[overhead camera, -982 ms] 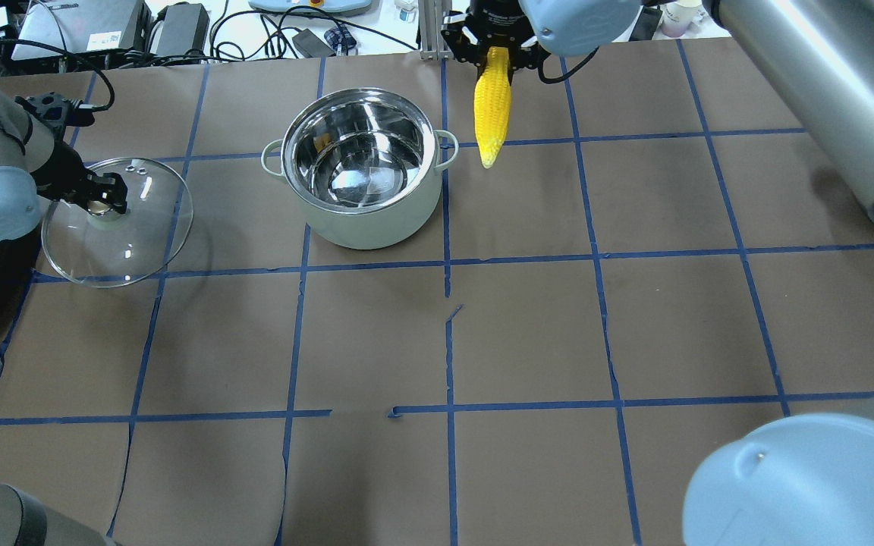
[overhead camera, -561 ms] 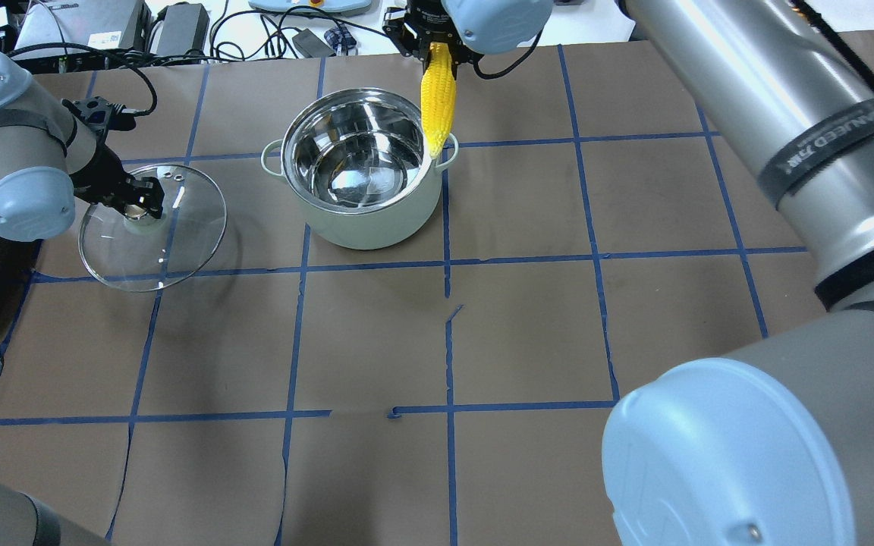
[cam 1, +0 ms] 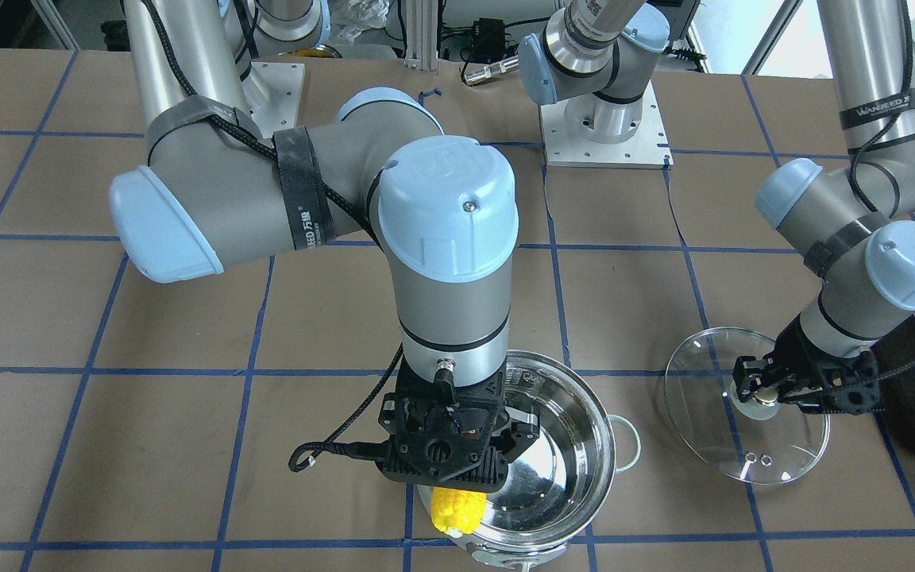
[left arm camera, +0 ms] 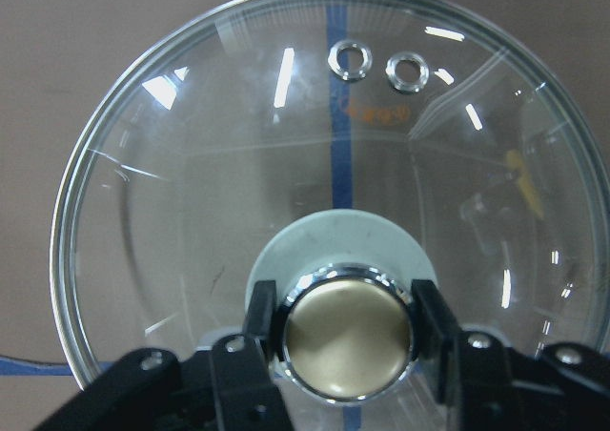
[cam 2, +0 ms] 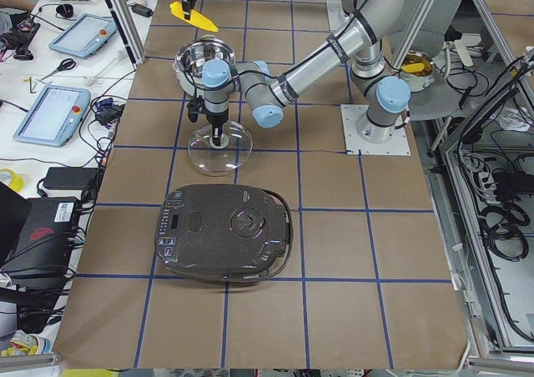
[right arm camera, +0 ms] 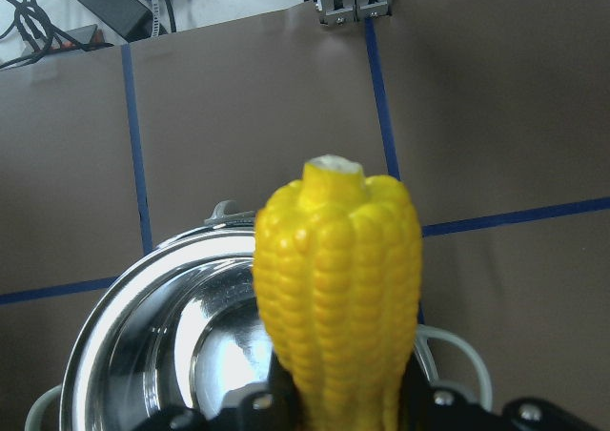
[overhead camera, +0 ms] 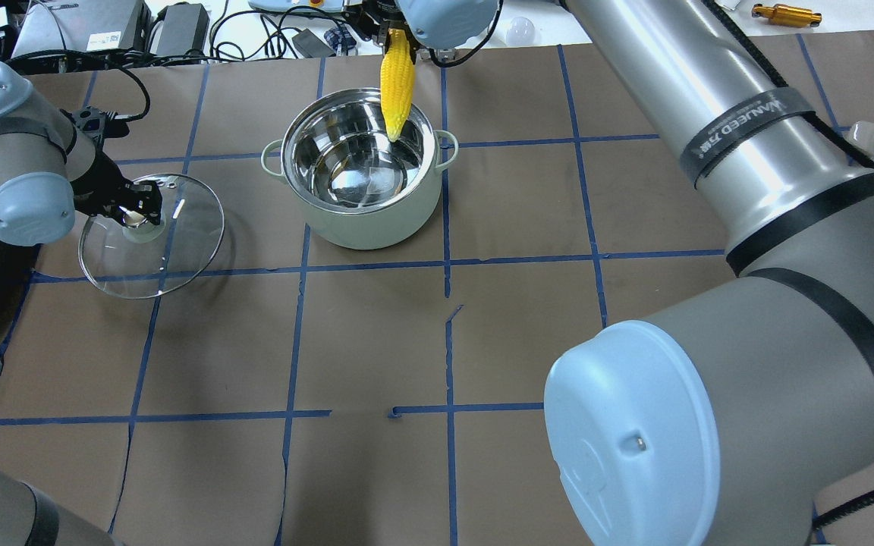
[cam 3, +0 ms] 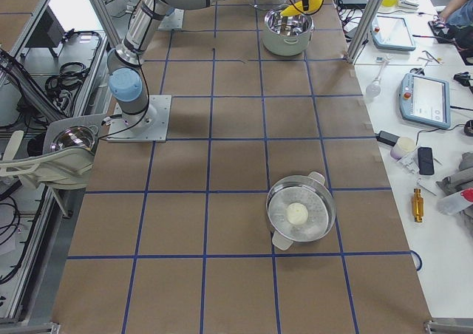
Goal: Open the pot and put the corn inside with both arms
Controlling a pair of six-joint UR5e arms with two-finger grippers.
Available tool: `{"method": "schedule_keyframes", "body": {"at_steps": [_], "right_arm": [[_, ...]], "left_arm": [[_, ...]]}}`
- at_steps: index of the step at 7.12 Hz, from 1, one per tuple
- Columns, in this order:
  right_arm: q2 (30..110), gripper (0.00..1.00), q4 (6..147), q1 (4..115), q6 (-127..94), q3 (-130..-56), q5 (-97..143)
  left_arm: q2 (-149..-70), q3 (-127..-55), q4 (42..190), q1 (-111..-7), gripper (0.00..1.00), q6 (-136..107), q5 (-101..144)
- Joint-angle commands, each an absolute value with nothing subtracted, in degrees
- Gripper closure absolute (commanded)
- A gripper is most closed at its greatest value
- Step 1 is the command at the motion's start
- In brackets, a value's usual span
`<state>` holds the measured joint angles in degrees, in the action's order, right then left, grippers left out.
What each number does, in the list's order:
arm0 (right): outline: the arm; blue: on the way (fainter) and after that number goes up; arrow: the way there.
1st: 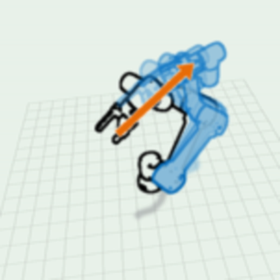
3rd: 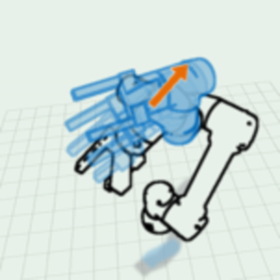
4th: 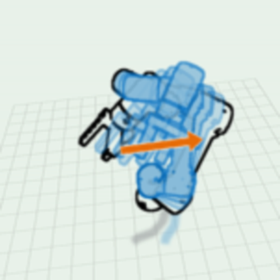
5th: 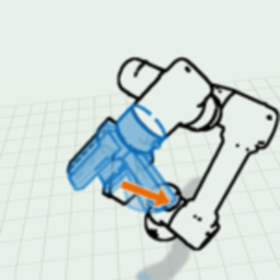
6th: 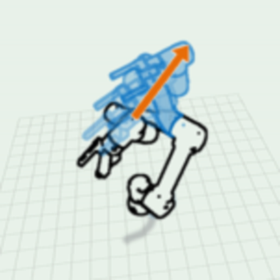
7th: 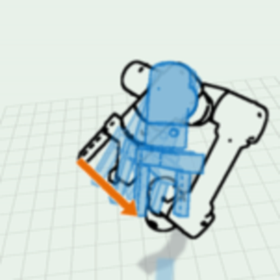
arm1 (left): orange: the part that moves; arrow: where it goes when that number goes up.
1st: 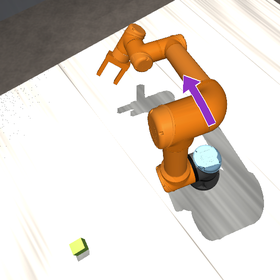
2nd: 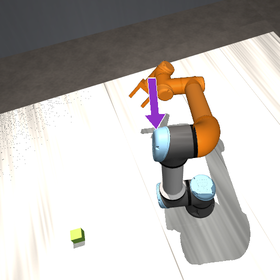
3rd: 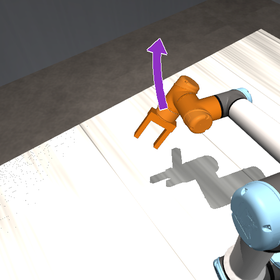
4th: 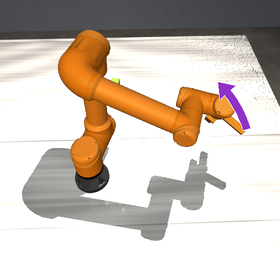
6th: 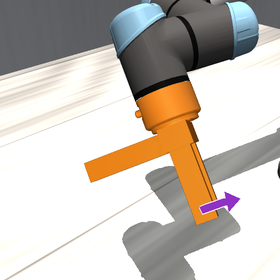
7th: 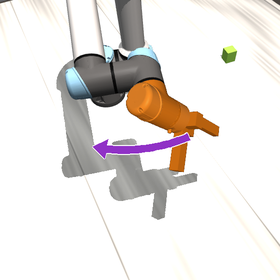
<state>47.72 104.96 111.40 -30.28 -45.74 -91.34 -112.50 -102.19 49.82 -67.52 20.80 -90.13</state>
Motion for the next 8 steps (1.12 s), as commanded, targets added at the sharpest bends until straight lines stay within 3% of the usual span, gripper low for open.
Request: {"method": "schedule_keyframes", "body": {"at_steps": [1, 2, 3, 4, 6, 8], "right_arm": [[45.97, 1.0, 107.56, 112.41, -31.11, -44.91, -91.23], [45.18, 1.0, 109.49, 112.41, -30.85, -44.91, -90.19], [44.74, 1.0, 109.95, 112.85, -31.02, -44.91, -89.74], [44.74, 1.0, 110.47, 113.11, -31.11, -44.74, -89.13], [44.21, 1.0, 113.18, 114.34, -31.73, -44.82, -88.25], [42.55, 1.0, 113.64, 114.96, -30.51, -45.09, -86.31]], "left_arm": [[-113.11, -103.35, 49.57, -67.15, 0.75, 20.48, -90.44], [-113.2, -103.36, 49.57, -66.89, 0.65, 20.3, -90.53], [-113.2, -103.36, 49.57, -66.71, 0.46, 20.04, -90.61], [-113.2, -103.45, 49.57, -66.71, 0.35, 20.04, -90.62], [-113.2, -103.1, 49.57, -66.19, 0.26, 20.13, -90.62], [-111.98, -102.57, 49.57, -66.09, 0.08, 19.95, -90.79]]}}
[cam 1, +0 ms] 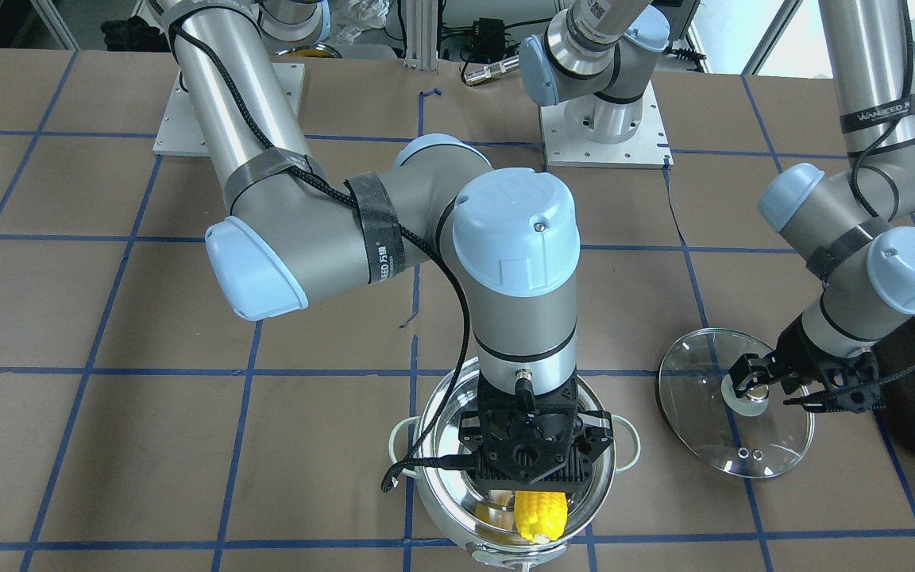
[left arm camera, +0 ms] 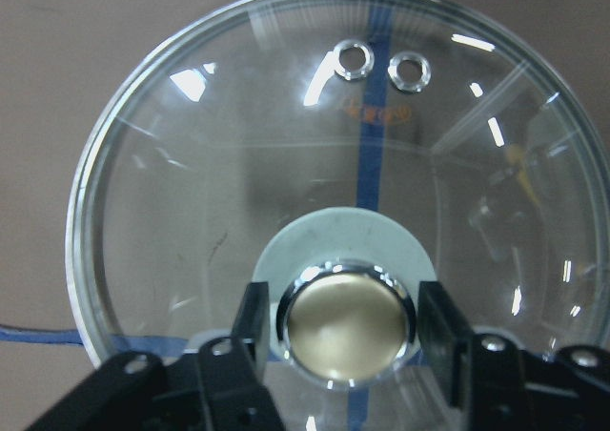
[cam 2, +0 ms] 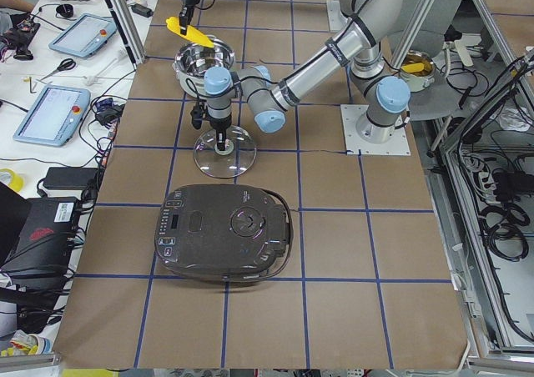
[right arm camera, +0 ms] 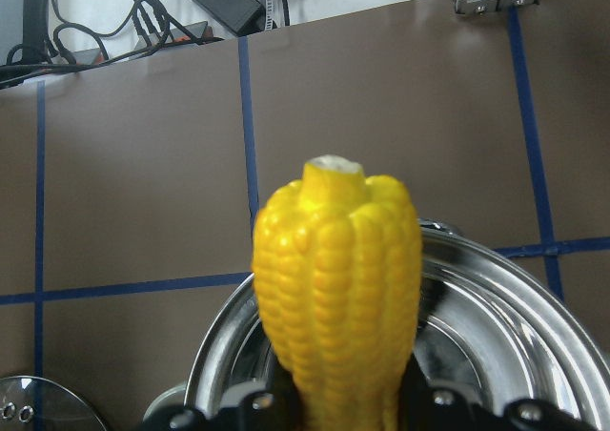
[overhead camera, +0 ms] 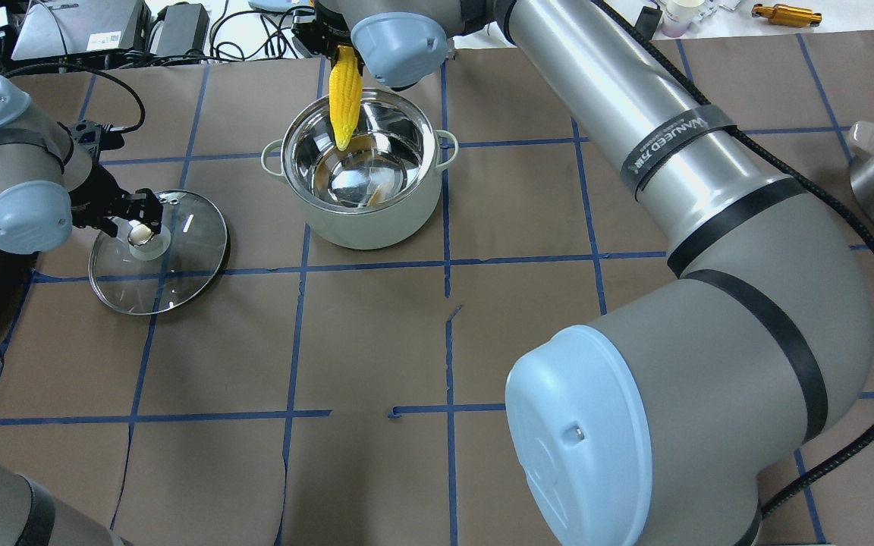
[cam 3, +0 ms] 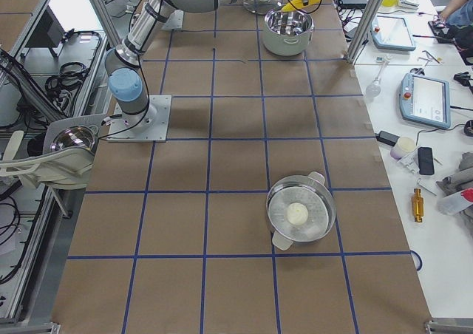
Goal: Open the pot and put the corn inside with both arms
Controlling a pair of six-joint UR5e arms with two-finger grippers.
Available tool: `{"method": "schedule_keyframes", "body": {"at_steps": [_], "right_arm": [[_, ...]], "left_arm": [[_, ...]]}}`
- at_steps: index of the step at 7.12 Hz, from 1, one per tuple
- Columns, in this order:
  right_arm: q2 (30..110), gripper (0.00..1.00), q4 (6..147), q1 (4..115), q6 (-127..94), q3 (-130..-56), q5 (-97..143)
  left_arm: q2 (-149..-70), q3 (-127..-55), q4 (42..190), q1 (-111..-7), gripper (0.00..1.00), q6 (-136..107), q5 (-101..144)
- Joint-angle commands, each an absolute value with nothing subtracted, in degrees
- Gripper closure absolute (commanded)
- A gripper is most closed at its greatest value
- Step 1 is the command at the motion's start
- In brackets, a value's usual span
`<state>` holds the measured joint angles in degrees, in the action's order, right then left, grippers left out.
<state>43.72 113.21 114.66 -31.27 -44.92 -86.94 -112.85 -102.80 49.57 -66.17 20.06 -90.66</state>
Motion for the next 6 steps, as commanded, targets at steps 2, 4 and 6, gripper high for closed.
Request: {"method": "schedule_keyframes", "body": {"at_steps": [2, 4, 6], "right_arm": [[41.84, 0.97, 113.64, 115.22, -32.68, -46.31, -86.13], [42.88, 0.82, 113.29, 115.49, -34.18, -48.85, -85.87], [44.81, 0.28, 110.58, 115.49, -35.07, -52.27, -81.23]], "left_arm": [[-108.74, -101.08, 52.88, -66.09, 0.0, 20.04, -92.63], [-105.83, -100.2, 53.44, -67.41, 0.0, 19.95, -92.46], [-102.59, -95.22, 62.25, -68.63, 0.0, 19.08, -91.41]]}}
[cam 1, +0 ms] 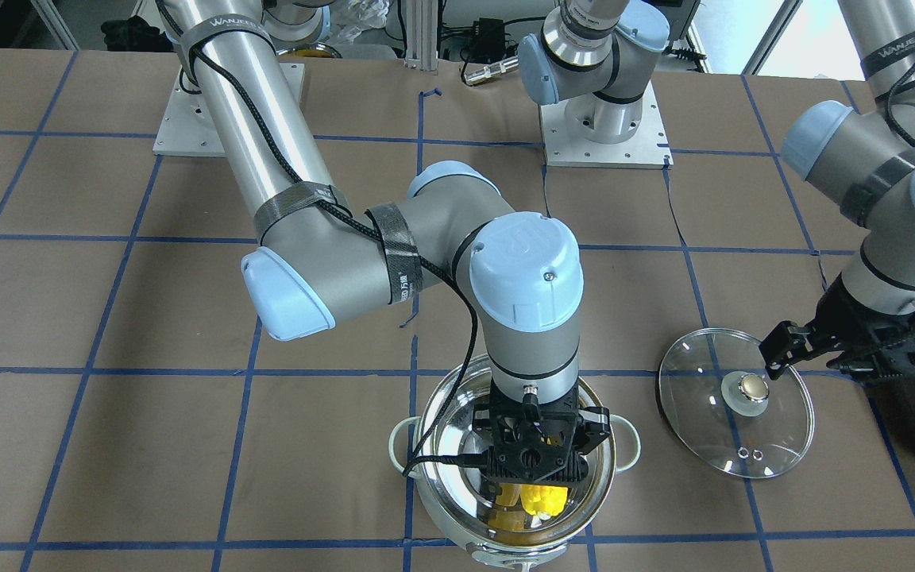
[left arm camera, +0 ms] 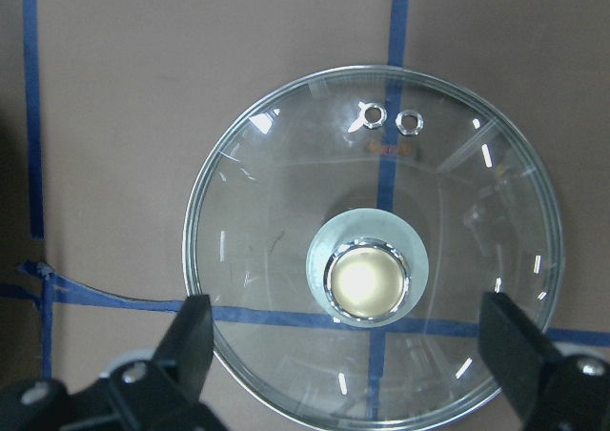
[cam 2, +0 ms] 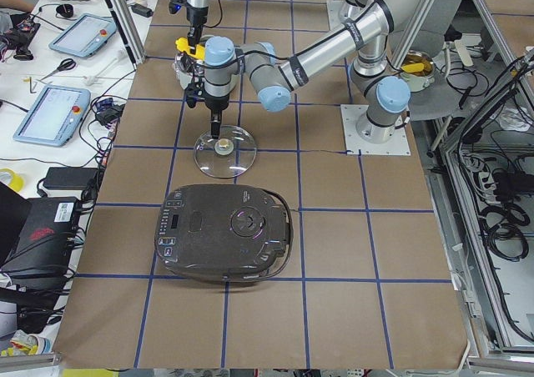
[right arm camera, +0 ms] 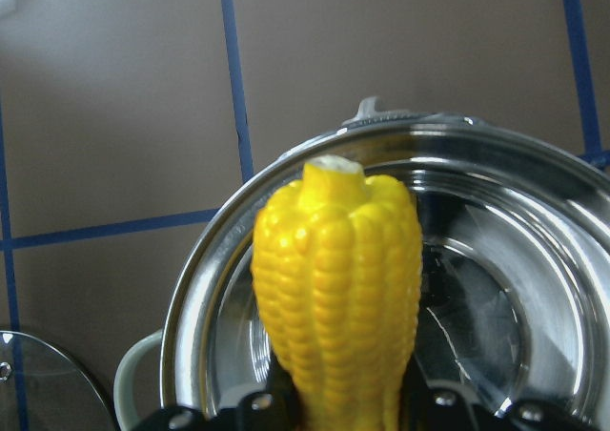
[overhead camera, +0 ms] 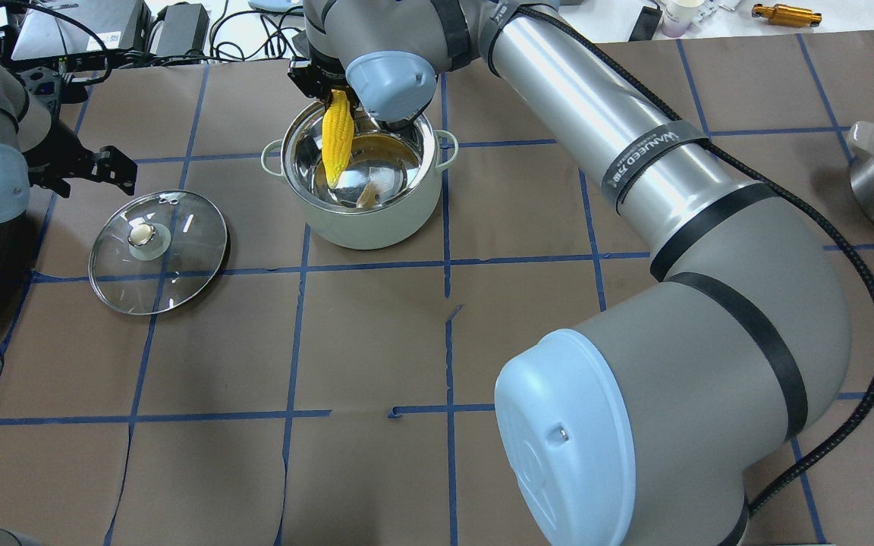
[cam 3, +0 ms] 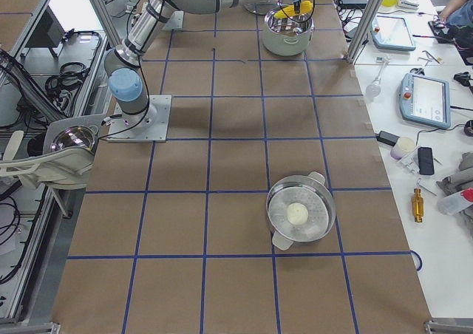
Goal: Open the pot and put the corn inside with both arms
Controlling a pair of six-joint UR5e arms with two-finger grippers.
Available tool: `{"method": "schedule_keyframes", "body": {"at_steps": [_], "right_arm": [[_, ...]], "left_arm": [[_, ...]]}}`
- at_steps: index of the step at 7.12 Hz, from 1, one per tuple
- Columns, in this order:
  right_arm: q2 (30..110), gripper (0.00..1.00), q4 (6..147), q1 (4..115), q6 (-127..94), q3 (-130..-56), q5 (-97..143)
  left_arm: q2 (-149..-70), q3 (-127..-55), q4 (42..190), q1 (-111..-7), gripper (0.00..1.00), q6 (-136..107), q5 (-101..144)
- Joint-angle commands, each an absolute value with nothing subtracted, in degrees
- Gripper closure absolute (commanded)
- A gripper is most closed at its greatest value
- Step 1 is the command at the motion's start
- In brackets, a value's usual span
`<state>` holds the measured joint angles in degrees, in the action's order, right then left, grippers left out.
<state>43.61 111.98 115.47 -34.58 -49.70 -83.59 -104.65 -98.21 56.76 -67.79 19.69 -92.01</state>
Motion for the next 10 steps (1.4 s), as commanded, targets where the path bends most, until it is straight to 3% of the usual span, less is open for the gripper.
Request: {"method": "schedule_keyframes", "body": {"at_steps": [1, 2, 3, 6, 10], "right_arm": [[45.69, 0.25, 110.74, 115.49, -34.89, -55.08, -81.21], [46.4, 0.04, 110.74, 115.49, -35.07, -55.72, -81.21], [47.45, 0.0, 110.66, 115.49, -35.33, -55.64, -81.12], [49.91, 0.0, 110.22, 115.4, -36.2, -55.72, -81.04], [57.63, 0.0, 103.29, 114.44, -38.06, -58.17, -81.91]], "left_arm": [[-100.83, -92.31, 68.58, -70.3, 0.0, 14.46, -91.41], [-98.9, -90.46, 73.25, -72.66, 0.0, 9.45, -91.41], [-96.35, -88.79, 77.04, -75.12, 0.0, 6.79, -91.75], [-89.4, -86.66, 85.07, -79.79, 0.0, -0.52, -91.41], [-89.29, -86.84, 85.08, -85.05, 0.0, -4.74, -90.97]]}}
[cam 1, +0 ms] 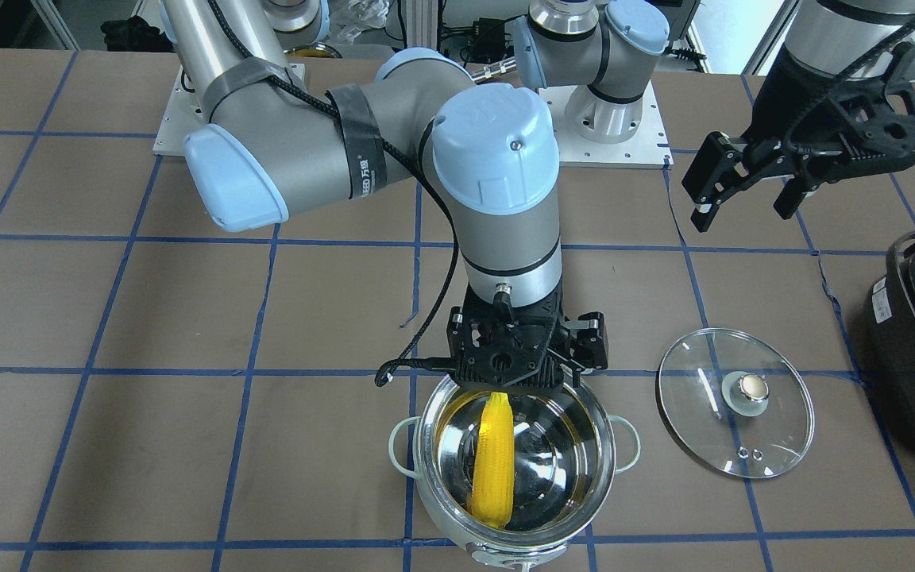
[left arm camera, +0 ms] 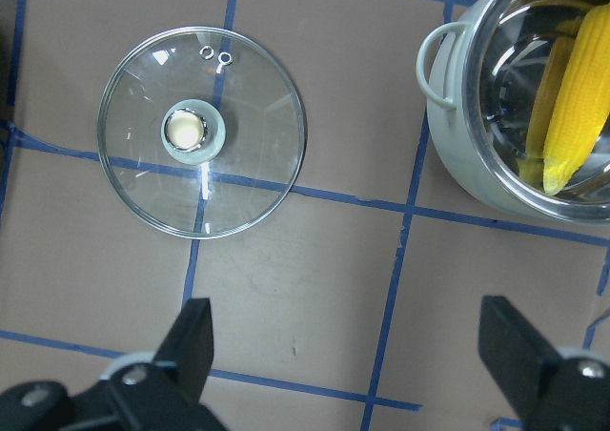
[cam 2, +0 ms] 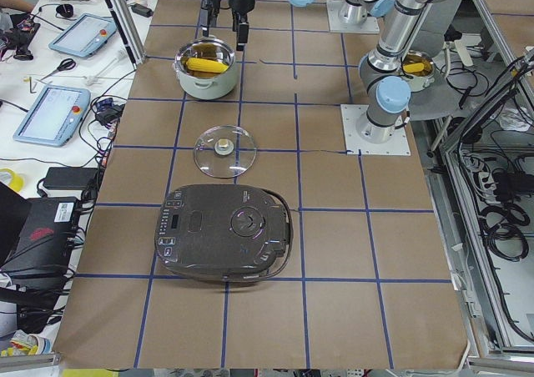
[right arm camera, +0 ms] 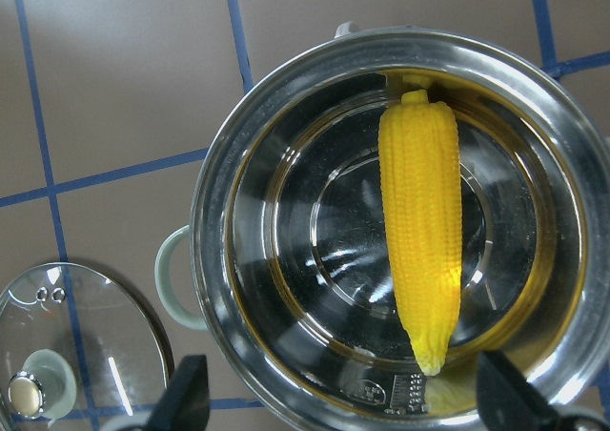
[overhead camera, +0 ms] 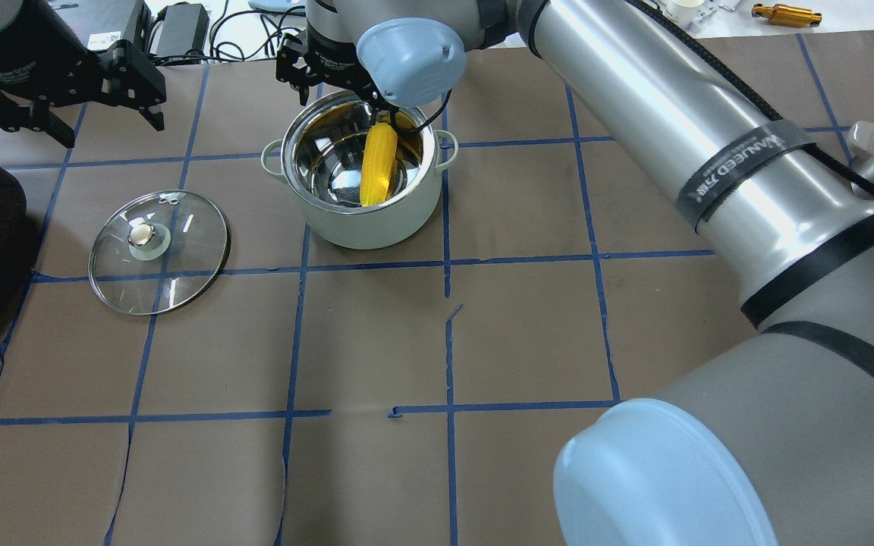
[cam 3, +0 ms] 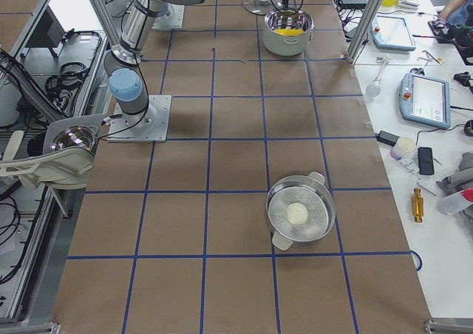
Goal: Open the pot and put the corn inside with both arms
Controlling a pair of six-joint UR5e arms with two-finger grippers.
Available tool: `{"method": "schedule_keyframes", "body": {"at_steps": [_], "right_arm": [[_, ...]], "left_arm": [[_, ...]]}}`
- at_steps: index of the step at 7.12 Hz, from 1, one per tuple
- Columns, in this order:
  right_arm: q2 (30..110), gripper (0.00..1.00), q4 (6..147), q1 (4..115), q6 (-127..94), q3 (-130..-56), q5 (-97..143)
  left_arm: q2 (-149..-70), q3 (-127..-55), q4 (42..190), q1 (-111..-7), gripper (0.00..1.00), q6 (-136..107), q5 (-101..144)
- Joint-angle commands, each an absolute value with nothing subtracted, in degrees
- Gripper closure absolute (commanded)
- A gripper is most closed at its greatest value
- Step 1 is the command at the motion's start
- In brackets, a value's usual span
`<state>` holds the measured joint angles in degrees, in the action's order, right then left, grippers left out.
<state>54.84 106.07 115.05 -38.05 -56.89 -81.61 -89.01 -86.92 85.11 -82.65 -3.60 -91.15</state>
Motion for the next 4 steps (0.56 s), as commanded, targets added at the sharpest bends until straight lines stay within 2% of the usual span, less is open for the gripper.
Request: {"method": "schedule_keyframes", "body": {"at_steps": [1, 4], "right_arm": [[60.44, 0.0, 100.31, 112.35, -35.88, -59.49, -82.61], [71.15, 0.0, 96.95, 98.14, -20.29, -69.39, -85.61]], "left_arm": [[-89.56, -86.92, 84.99, -87.08, 0.0, -4.92, -91.05], [-89.56, -87.36, 85.08, -88.41, 0.0, -5.1, -90.8]]}}
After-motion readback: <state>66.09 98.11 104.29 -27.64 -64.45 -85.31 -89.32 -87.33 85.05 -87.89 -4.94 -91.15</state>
